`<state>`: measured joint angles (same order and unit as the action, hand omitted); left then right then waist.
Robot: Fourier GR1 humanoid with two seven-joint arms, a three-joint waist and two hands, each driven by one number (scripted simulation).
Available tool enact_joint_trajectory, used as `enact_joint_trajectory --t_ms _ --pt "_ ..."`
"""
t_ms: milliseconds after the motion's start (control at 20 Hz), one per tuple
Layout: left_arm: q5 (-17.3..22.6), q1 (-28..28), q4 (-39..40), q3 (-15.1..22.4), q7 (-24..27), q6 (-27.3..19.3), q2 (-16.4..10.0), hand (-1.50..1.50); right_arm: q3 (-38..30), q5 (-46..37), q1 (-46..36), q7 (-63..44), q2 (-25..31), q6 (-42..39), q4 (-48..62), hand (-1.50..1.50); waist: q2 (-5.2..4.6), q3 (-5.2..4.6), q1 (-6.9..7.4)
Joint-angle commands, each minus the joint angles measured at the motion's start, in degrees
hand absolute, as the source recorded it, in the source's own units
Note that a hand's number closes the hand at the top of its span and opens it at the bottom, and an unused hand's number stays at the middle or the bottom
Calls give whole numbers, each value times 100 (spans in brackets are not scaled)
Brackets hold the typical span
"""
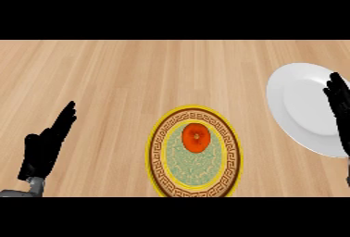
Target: Pick the squash from the plate and place it in the plate
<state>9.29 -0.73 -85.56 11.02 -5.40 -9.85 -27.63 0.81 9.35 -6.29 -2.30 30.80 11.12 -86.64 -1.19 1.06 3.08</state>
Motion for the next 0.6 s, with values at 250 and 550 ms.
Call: enact_joint_trajectory --t_ms 250,550 --pt "415 212 467 154 -417 -205 975 0 188 280 -1899 -97 -698 97 -704 150 99 -118 -137" --pt "725 110 264 143 -486 13 1207 0 494 -1706 -1031 275 -1327 2279 -265 -150 107 -105 -278"
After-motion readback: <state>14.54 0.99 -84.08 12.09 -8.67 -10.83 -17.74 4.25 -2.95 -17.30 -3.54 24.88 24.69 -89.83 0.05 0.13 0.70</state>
